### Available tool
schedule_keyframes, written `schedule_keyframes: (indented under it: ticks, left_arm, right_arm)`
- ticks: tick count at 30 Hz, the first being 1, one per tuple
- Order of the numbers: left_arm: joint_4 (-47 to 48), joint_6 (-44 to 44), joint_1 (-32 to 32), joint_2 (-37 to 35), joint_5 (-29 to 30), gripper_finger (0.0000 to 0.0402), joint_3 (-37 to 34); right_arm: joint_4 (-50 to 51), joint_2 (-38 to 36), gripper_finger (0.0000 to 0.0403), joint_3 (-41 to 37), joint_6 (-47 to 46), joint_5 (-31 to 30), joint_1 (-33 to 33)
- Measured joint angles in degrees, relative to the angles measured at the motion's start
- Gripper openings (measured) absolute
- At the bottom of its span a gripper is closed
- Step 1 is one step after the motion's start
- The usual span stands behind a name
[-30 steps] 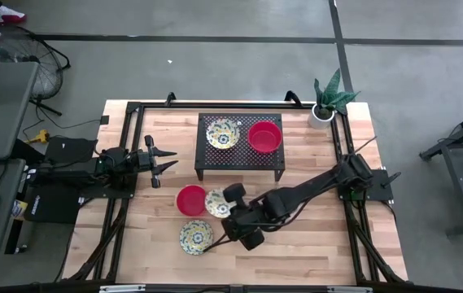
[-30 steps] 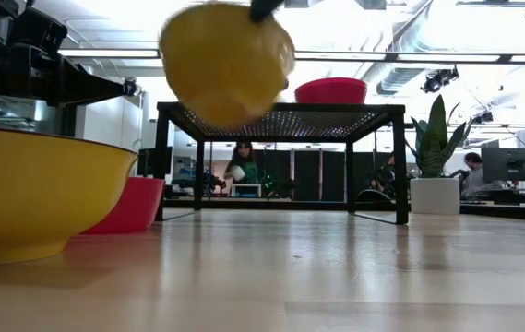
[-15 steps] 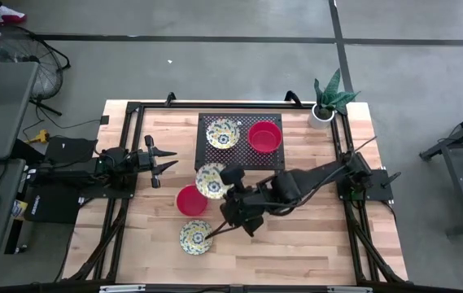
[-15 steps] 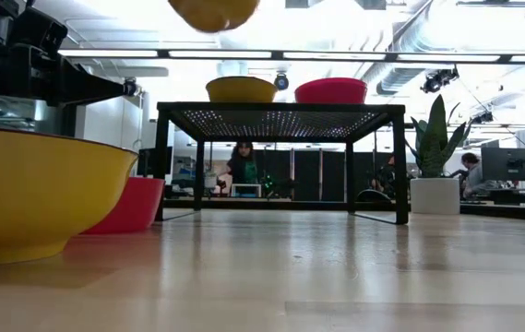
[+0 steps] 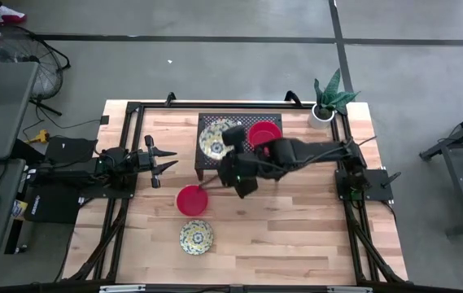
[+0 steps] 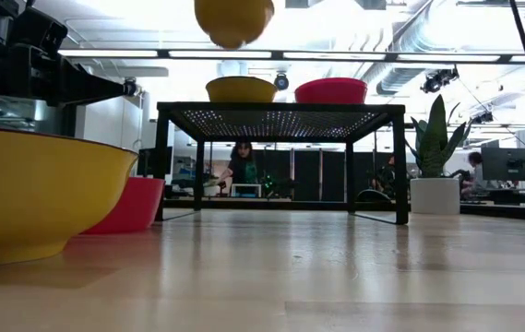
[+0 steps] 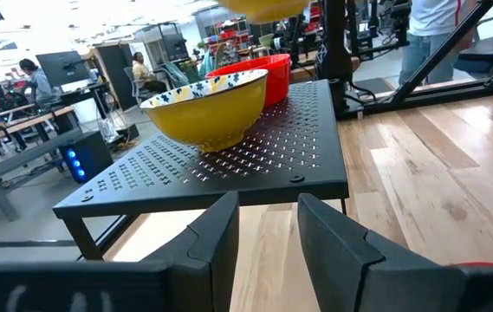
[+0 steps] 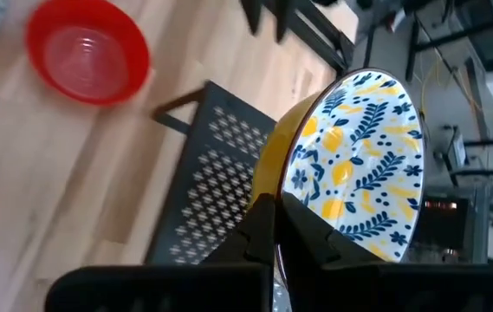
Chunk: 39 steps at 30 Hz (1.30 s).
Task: Pick & Place Mini bowls
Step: Stack the top yellow patterned bowl on the yellow patterned bowl on the shelf
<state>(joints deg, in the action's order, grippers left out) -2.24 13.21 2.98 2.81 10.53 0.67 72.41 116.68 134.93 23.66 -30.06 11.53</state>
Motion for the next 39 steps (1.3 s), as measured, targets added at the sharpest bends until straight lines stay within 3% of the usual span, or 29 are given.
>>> schedule_keyframes:
  ticks: [18, 39]
  left_arm:
    - [0.0, 0.0, 0.0, 0.0, 0.0, 0.0117, 0.0]
    - [0.0, 0.0, 0.0, 0.0, 0.0, 0.0117, 0.0]
  right_arm:
    - [0.6, 1.0, 0.0, -1.4, 3.4, 4.2, -9.3]
    - [-7.8, 1.0, 0.0, -13.1, 1.8, 2.6, -10.8]
